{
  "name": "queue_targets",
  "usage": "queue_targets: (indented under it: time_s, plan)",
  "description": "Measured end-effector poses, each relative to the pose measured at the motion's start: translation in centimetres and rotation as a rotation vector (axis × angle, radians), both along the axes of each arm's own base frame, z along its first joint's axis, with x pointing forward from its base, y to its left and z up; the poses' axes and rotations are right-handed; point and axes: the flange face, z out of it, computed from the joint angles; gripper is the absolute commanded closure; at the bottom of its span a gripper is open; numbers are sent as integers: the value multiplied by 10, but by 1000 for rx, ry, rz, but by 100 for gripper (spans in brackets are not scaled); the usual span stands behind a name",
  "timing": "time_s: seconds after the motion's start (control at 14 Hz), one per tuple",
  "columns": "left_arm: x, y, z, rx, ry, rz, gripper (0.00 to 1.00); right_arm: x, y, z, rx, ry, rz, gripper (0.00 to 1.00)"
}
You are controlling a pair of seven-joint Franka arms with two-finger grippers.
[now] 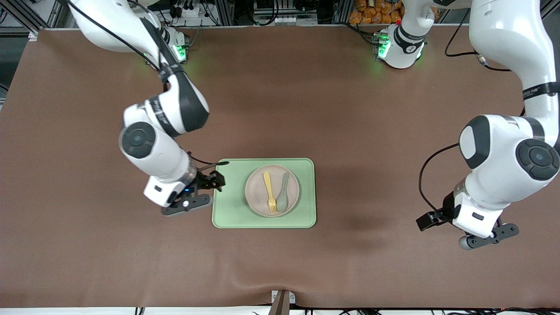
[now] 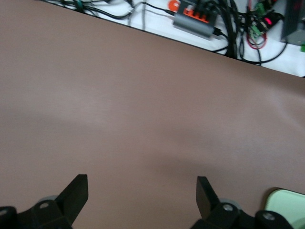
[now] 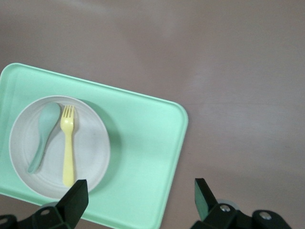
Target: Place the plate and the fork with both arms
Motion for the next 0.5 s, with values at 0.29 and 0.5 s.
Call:
queue_targets:
  time_s: [0.29,0.5]
  plan:
    - [-26,24,66,10,25,17,0,-7,51,-42,15,-31,0,12]
    - [-60,37,113,14,82,-27,0,-14,70,-65,4,-28,28,16]
